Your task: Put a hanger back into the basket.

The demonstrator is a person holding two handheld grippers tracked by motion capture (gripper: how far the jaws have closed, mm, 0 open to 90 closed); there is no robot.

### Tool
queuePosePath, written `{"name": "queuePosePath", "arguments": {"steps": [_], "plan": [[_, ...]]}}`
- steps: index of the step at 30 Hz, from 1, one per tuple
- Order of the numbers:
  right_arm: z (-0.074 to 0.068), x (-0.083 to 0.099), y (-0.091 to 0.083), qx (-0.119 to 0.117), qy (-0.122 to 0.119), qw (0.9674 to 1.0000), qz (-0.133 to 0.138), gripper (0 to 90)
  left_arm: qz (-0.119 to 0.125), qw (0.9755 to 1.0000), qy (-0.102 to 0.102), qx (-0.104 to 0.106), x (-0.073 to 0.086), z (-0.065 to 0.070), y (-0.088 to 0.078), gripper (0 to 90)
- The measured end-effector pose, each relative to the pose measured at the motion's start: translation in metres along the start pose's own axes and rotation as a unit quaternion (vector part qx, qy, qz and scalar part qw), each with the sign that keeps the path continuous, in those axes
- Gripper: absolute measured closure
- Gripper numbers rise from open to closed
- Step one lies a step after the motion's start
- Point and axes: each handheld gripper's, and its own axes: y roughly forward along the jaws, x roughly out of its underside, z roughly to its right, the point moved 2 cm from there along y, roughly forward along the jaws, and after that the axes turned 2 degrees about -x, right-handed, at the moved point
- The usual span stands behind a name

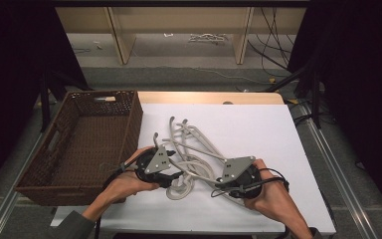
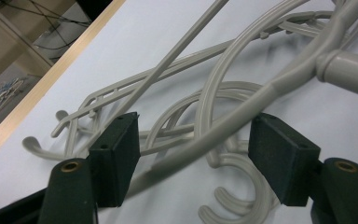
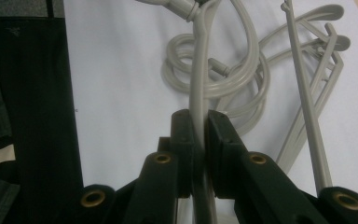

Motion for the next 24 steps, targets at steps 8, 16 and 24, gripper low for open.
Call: {"name": "queuePosePath", "arguments": {"steps": [8, 16, 24], "plan": [[-0.002, -0.002, 0.0, -0.016, -0.015, 0.9997, 0.003, 82.1, -0.011, 0.9985, 0.029, 0.045, -0.003, 0.007, 0.004, 47.0], [0.0, 0.001, -0.003, -0.028, -0.03, 0.999, 0.016, 81.9, -0.022, 0.9955, 0.038, 0.084, -0.005, 0.01, 0.001, 62.1], [0.007, 0.006, -0.012, -0.024, -0.049, 0.9978, 0.038, 80.2, -0.015, 0.9923, 0.05, 0.113, -0.016, 0.012, -0.006, 69.5]]}}
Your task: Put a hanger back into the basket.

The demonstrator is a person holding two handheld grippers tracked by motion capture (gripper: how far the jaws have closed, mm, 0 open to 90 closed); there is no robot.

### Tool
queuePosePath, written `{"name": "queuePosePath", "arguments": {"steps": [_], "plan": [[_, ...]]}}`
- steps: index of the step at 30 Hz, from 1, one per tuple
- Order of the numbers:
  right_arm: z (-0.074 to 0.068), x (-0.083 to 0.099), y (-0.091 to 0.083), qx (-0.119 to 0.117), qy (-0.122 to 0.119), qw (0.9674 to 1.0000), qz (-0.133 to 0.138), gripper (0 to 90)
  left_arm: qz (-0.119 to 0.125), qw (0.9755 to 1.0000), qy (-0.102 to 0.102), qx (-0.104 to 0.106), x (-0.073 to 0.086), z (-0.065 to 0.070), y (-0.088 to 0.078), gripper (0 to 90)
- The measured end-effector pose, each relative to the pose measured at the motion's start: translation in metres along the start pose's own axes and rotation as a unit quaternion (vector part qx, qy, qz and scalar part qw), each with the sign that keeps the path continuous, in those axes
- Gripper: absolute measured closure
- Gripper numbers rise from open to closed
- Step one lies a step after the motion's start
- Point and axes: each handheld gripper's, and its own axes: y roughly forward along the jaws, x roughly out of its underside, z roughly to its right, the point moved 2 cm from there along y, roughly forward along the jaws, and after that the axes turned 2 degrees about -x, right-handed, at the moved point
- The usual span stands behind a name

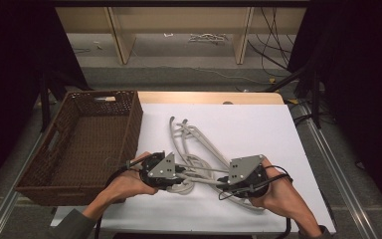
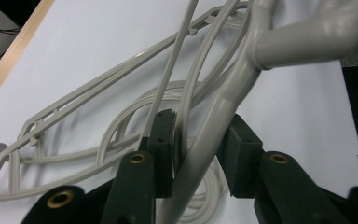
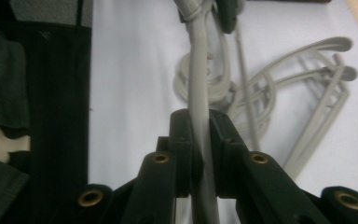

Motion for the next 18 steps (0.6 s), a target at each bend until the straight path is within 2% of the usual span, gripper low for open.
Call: {"name": "queuePosePath", "arguments": {"steps": [2, 4, 5, 6, 7, 9, 11, 12, 13, 14, 15, 16, 17, 18], "plan": [[0.002, 0.001, -0.004, 0.008, 0.0, 0.9999, 0.011, 78.2, 0.011, 0.9999, -0.003, 0.002, -0.003, 0.001, -0.002, 71.2], [0.003, 0.001, -0.005, 0.015, 0.002, 0.9998, 0.012, 77.2, 0.012, 0.9999, -0.003, 0.003, -0.004, 0.001, -0.004, 71.8], [0.006, 0.002, -0.007, 0.029, 0.006, 0.9995, 0.01, 76.2, 0.027, 0.9995, -0.014, 0.008, -0.008, 0.001, -0.007, 74.0], [0.008, 0.004, -0.007, 0.035, 0.007, 0.9993, 0.004, 76.2, 0.027, 0.9995, -0.014, 0.008, -0.008, 0.001, -0.007, 76.0], [0.009, 0.005, -0.007, 0.046, 0.012, 0.9989, 0.0, 73.1, 0.043, 0.9982, -0.031, 0.027, -0.012, 0.003, -0.011, 77.1], [0.014, 0.005, -0.009, 0.075, 0.023, 0.9969, 0.01, 69.4, 0.034, 0.9994, -0.005, 0.008, -0.017, 0.005, -0.013, 78.5], [0.015, 0.004, -0.012, 0.085, 0.039, 0.9953, 0.024, 60.9, 0.04, 0.999, -0.021, 0.005, -0.02, 0.006, -0.014, 79.1], [0.015, 0.003, -0.013, 0.091, 0.05, 0.9941, 0.032, 56.0, 0.042, 0.9985, -0.036, 0.006, -0.022, 0.007, -0.015, 79.2], [0.015, 0.003, -0.013, 0.091, 0.05, 0.9941, 0.032, 56.0, 0.042, 0.9985, -0.036, 0.006, -0.022, 0.007, -0.015, 79.3], [0.016, 0.001, -0.016, 0.1, 0.077, 0.9906, 0.053, 47.7, 0.04, 0.9979, -0.05, -0.002, -0.021, 0.004, -0.016, 79.3], [0.017, 0.0, -0.018, 0.107, 0.087, 0.9885, 0.062, 43.6, 0.037, 0.9974, -0.062, -0.005, -0.02, 0.003, -0.016, 79.3], [0.017, 0.0, -0.018, 0.107, 0.087, 0.9885, 0.062, 43.6, 0.037, 0.9974, -0.062, -0.005, -0.02, 0.003, -0.016, 79.3], [0.018, -0.001, -0.021, 0.126, 0.104, 0.9833, 0.081, 38.4, 0.032, 0.9959, -0.084, -0.01, -0.016, -0.002, -0.017, 79.3], [0.019, -0.002, -0.023, 0.131, 0.116, 0.9803, 0.09, 37.8, 0.032, 0.9959, -0.084, -0.01, -0.016, -0.002, -0.017, 79.3]]}}
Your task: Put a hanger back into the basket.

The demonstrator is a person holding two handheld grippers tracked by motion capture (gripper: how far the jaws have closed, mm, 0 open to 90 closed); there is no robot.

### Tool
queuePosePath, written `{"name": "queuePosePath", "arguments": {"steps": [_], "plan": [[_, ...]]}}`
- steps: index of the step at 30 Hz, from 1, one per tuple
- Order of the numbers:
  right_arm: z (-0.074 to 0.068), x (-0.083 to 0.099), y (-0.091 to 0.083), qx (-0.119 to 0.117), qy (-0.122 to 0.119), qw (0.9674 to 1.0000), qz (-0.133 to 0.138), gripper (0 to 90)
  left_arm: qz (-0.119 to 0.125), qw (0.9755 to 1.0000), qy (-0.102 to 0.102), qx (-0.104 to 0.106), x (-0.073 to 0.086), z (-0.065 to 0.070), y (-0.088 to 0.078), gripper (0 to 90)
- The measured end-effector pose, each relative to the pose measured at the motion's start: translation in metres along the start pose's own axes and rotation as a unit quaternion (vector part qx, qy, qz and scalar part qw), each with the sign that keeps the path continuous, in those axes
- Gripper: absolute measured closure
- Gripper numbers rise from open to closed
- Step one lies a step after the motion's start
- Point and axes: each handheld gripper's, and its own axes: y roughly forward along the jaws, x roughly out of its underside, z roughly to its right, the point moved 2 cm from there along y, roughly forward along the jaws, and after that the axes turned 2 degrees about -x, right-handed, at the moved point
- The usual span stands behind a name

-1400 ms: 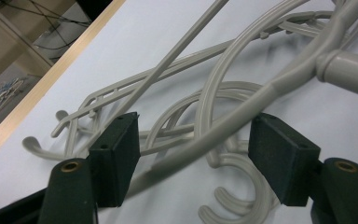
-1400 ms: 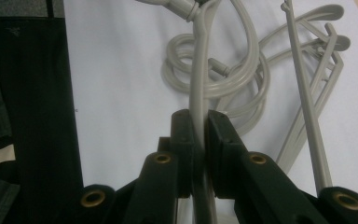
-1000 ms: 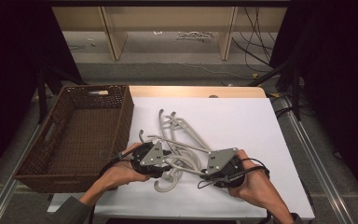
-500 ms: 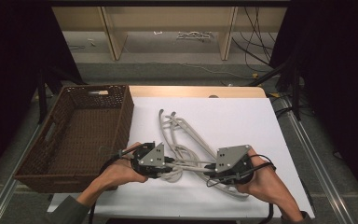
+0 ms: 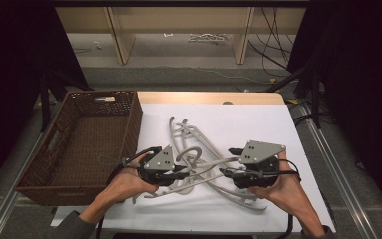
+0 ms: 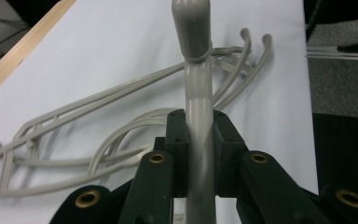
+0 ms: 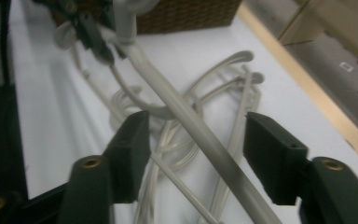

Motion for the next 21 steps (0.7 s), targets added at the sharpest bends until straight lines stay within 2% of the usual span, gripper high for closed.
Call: {"name": "queuePosePath", "arguments": {"steps": [1, 2, 3, 4, 6, 7, 8, 9, 10, 11, 12, 15, 17, 18, 19, 20, 21], "plan": [[0.0, 0.0, 0.0, 0.0, 0.0, 1.0, 0.0, 37.8, 0.0, 0.9999, -0.015, -0.002, 0.002, -0.002, 0.0, 79.3], [0.001, -0.001, -0.001, 0.01, 0.011, 0.9998, 0.01, 37.1, 0.002, 0.9996, -0.029, -0.005, 0.003, -0.005, -0.001, 79.3], [0.004, -0.001, -0.002, 0.035, 0.026, 0.9988, 0.024, 33.1, 0.001, 0.9985, -0.055, -0.008, 0.005, -0.01, -0.003, 79.3], [0.004, -0.001, -0.002, 0.035, 0.026, 0.9988, 0.024, 33.1, 0.001, 0.9985, -0.055, -0.008, 0.005, -0.01, -0.003, 79.3], [0.006, 0.002, -0.001, 0.052, 0.047, 0.9972, 0.025, 28.2, 0.011, 0.9957, -0.091, -0.013, 0.007, -0.016, -0.007, 79.3], [0.006, 0.002, -0.001, 0.052, 0.047, 0.9972, 0.025, 28.2, 0.011, 0.9957, -0.091, -0.013, 0.007, -0.016, -0.007, 79.3], [0.006, 0.004, 0.001, 0.06, 0.053, 0.9965, 0.025, 27.9, 0.017, 0.9938, -0.109, -0.016, 0.008, -0.02, -0.011, 79.3], [0.006, 0.004, 0.001, 0.06, 0.053, 0.9965, 0.025, 27.9, 0.017, 0.9938, -0.109, -0.016, 0.008, -0.02, -0.011, 79.3], [0.006, 0.006, 0.002, 0.069, 0.055, 0.9957, 0.028, 27.0, 0.025, 0.9913, -0.128, -0.019, 0.009, -0.023, -0.013, 79.3], [0.005, 0.007, 0.001, 0.074, 0.059, 0.9949, 0.033, 26.5, 0.028, 0.9901, -0.136, -0.018, 0.01, -0.024, -0.015, 79.3], [0.005, 0.007, 0.001, 0.074, 0.059, 0.9949, 0.033, 26.5, 0.028, 0.9901, -0.136, -0.018, 0.01, -0.024, -0.015, 79.3], [0.002, 0.013, 0.002, 0.078, 0.075, 0.9927, 0.052, 25.1, 0.038, 0.987, -0.155, -0.021, 0.011, -0.027, -0.02, 79.3], [0.0, 0.018, 0.003, 0.077, 0.083, 0.9922, 0.052, 25.0, 0.044, 0.986, -0.159, -0.022, 0.011, -0.029, -0.025, 79.3], [0.0, 0.018, 0.003, 0.077, 0.083, 0.9922, 0.052, 25.0, 0.049, 0.9845, -0.167, -0.022, 0.011, -0.03, -0.027, 79.3], [0.0, 0.02, 0.004, 0.083, 0.082, 0.9914, 0.058, 25.0, 0.052, 0.984, -0.169, -0.023, 0.011, -0.031, -0.03, 79.3], [-0.003, 0.025, 0.005, 0.081, 0.092, 0.9904, 0.063, 24.9, 0.057, 0.9836, -0.17, -0.024, 0.011, -0.031, -0.032, 79.3], [-0.004, 0.027, 0.004, 0.087, 0.091, 0.9898, 0.067, 24.9, 0.068, 0.9793, -0.19, -0.017, 0.009, -0.032, -0.038, 79.3]]}}
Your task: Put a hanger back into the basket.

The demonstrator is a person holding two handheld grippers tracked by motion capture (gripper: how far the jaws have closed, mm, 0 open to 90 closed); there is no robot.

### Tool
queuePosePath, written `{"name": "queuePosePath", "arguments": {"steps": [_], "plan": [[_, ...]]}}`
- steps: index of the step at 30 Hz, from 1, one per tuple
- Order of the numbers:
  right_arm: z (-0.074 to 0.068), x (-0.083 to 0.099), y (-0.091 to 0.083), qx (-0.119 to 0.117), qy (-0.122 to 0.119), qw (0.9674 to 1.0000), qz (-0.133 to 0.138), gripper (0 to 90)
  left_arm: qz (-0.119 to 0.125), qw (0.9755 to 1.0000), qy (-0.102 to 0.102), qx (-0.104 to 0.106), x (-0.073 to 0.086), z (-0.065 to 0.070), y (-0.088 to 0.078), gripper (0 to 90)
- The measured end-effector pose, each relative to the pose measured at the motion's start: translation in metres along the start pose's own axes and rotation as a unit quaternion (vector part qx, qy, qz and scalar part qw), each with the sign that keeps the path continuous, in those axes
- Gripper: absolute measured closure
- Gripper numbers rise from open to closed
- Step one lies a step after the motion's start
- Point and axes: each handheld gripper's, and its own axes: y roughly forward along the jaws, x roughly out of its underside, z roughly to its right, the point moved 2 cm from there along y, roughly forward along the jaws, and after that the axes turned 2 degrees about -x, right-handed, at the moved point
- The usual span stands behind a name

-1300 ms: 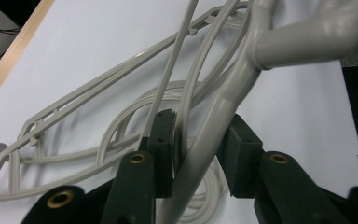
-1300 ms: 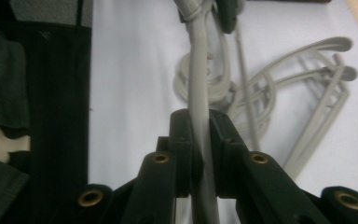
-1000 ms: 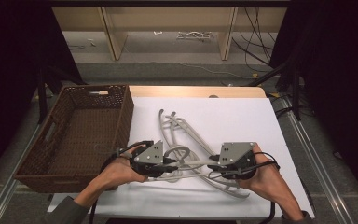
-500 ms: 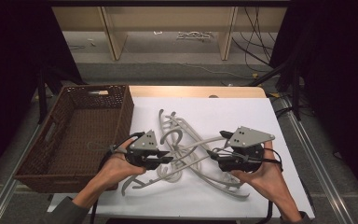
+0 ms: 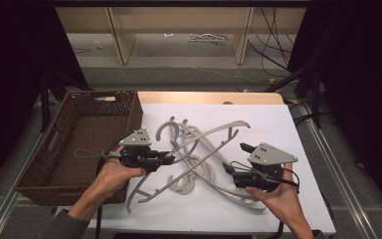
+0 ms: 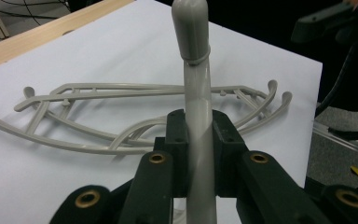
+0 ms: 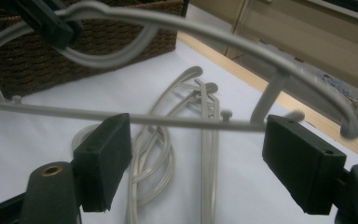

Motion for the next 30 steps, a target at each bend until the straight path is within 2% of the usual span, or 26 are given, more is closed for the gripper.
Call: {"name": "queuePosePath", "arguments": {"steps": [1, 2, 3, 5, 6, 7, 11, 13, 15, 18, 20, 22, 26, 27, 30], "plan": [[-0.001, 0.002, 0.0, 0.001, 0.004, 1.0, 0.003, 25.0, 0.0, 1.0, 0.0, 0.0, 0.0, 0.0, 0.0, 79.3], [-0.001, 0.002, 0.0, 0.001, 0.004, 1.0, 0.003, 25.0, 0.004, 0.9999, -0.014, 0.007, -0.003, 0.001, -0.004, 79.3], [-0.002, 0.005, -0.001, 0.001, 0.012, 0.9999, 0.008, 24.8, 0.012, 0.9997, -0.018, 0.011, -0.006, 0.002, -0.008, 79.3], [-0.003, 0.008, -0.001, 0.0, 0.013, 0.9998, 0.017, 24.5, 0.021, 0.9995, -0.022, 0.006, -0.016, 0.006, -0.022, 79.2], [-0.005, 0.01, -0.001, -0.006, 0.02, 0.9997, 0.016, 24.3, 0.024, 0.9994, -0.025, 0.007, -0.02, 0.006, -0.026, 79.3], [-0.005, 0.01, -0.001, -0.006, 0.02, 0.9997, 0.016, 24.3, 0.024, 0.9994, -0.025, 0.007, -0.02, 0.006, -0.026, 79.3], [-0.008, 0.017, 0.0, -0.006, 0.017, 0.9997, 0.015, 23.6, 0.033, 0.999, -0.031, -0.002, -0.033, 0.007, -0.044, 79.3], [-0.01, 0.02, 0.001, -0.004, 0.016, 0.9997, 0.02, 23.3, 0.036, 0.9989, -0.031, -0.001, -0.035, 0.006, -0.046, 79.3], [-0.011, 0.023, 0.003, -0.004, 0.018, 0.9996, 0.022, 22.9, 0.038, 0.999, -0.023, -0.009, -0.038, 0.005, -0.051, 79.3], [-0.013, 0.029, 0.004, -0.007, 0.019, 0.9996, 0.019, 21.8, 0.04, 0.9987, -0.032, -0.008, -0.039, 0.002, -0.058, 79.3], [-0.014, 0.03, 0.005, -0.003, 0.02, 0.9996, 0.022, 21.6, 0.039, 0.998, -0.049, -0.01, -0.038, 0.001, -0.063, 79.3], [-0.014, 0.033, 0.005, -0.003, 0.025, 0.9995, 0.019, 20.3, 0.046, 0.9977, -0.047, -0.015, -0.039, -0.004, -0.067, 79.2], [-0.015, 0.039, 0.004, -0.005, 0.027, 0.9995, 0.014, 20.0, 0.061, 0.9963, -0.057, -0.02, -0.041, -0.014, -0.079, 79.3], [-0.016, 0.041, 0.005, -0.009, 0.029, 0.9995, 0.01, 19.9, 0.065, 0.9955, -0.062, -0.03, -0.042, -0.021, -0.085, 79.2], [-0.016, 0.045, 0.006, -0.01, 0.03, 0.9995, 0.008, 19.3, 0.071, 0.9941, -0.07, -0.042, -0.044, -0.033, -0.095, 79.2]]}}
